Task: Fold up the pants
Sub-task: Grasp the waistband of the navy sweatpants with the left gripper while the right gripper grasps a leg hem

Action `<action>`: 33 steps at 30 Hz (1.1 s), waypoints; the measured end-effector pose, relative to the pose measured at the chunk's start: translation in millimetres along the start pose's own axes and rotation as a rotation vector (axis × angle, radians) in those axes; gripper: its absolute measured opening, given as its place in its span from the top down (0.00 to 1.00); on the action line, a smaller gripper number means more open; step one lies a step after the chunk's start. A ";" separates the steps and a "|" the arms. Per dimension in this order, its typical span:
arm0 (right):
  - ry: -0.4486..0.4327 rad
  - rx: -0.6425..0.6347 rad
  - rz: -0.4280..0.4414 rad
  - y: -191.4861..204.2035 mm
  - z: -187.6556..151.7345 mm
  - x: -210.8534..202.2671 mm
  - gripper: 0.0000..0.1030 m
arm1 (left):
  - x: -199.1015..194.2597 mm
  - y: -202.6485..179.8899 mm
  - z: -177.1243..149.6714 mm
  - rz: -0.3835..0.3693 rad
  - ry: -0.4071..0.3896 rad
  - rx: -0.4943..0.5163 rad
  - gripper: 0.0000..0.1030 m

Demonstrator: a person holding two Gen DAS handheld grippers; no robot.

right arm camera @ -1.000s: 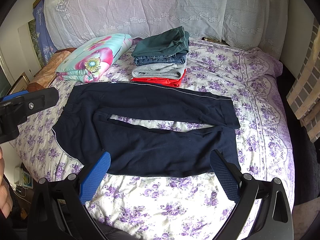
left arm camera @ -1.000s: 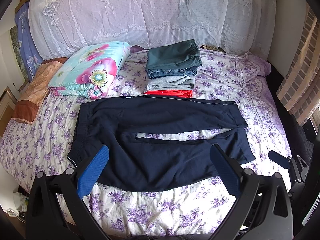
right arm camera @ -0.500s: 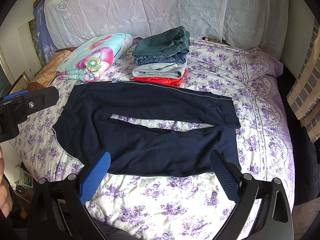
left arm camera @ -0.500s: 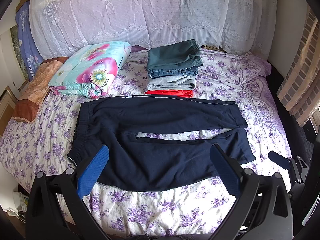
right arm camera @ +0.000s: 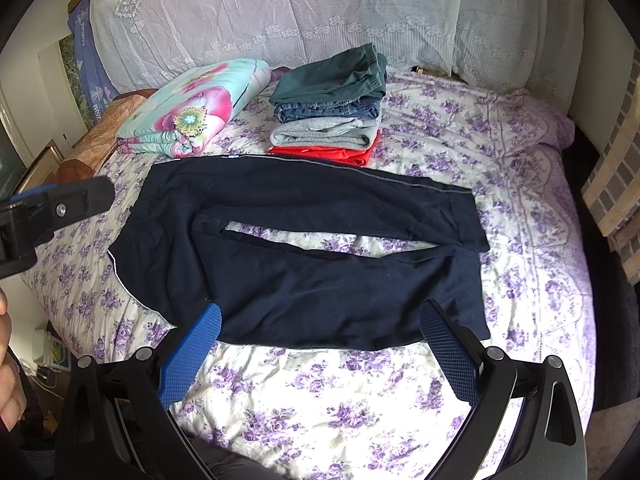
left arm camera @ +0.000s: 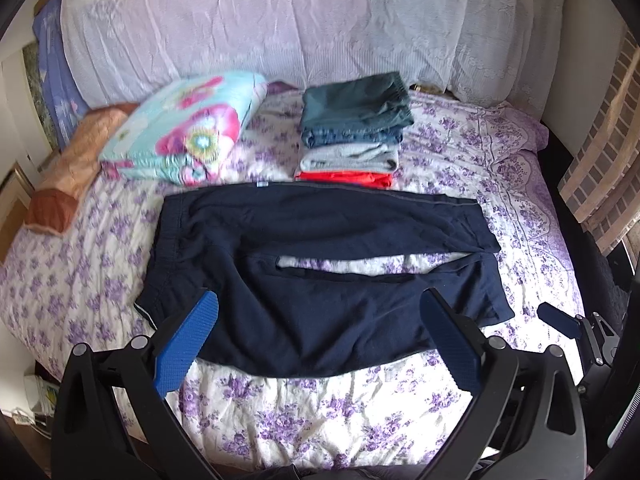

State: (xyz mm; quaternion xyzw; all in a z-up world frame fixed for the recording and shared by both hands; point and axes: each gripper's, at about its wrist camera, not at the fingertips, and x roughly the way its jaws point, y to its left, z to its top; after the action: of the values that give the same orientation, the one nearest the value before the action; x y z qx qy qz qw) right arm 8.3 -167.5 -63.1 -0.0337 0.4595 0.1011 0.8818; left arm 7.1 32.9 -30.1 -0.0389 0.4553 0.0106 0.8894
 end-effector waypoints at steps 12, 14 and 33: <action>0.148 0.216 -0.057 -64.6 -14.3 48.5 0.03 | 164.2 212.6 -84.8 0.169 0.435 -0.538 0.05; 0.162 0.218 -0.060 -66.9 -15.4 54.0 0.03 | 192.0 241.4 -97.1 0.109 0.483 -0.619 0.05; 0.161 0.531 -0.089 -190.7 -56.8 75.4 0.03 | 196.0 306.1 -124.4 -0.089 0.295 -0.704 0.87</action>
State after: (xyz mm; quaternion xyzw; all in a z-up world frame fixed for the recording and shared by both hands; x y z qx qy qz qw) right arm 44.6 -351.4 -163.7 0.1703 0.5366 -0.0646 0.8239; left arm 4.4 324.9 -279.7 -0.3628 0.5446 0.1222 0.7462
